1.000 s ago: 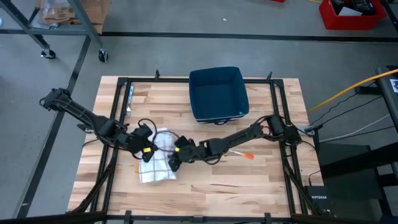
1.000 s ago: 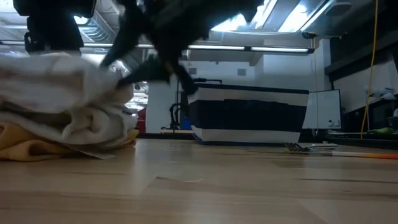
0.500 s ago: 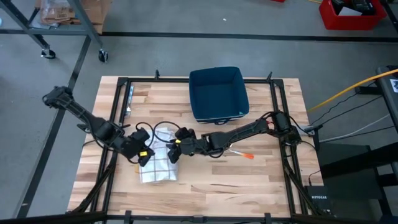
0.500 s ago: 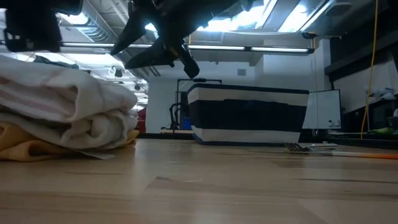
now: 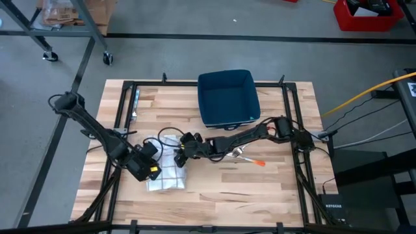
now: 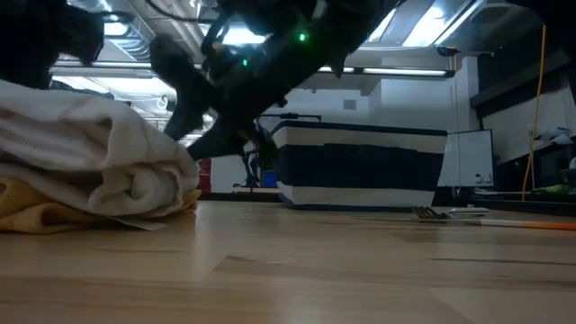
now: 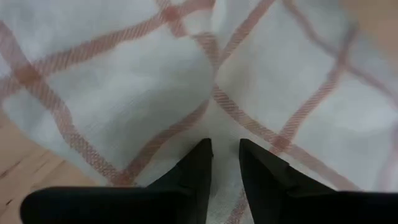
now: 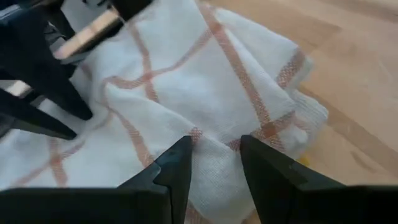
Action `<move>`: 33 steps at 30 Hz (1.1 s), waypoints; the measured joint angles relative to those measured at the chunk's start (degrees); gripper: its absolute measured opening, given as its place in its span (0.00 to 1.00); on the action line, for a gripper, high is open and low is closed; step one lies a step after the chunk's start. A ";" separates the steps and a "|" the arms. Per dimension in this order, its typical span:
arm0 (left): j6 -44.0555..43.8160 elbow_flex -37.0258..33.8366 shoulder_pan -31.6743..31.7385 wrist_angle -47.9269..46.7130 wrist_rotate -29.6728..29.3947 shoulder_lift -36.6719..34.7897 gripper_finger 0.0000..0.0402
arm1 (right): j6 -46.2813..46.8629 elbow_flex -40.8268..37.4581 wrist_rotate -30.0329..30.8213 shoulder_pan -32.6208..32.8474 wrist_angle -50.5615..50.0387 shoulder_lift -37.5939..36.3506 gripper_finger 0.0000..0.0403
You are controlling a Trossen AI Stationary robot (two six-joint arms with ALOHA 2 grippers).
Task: Fold towel
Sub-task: Stack the folded white patterned towel on top of the other patterned white towel
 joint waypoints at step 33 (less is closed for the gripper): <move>-4.98 7.10 -2.28 -19.62 -9.90 -0.08 0.19 | 0.08 -0.02 -5.50 3.23 7.12 -1.99 0.35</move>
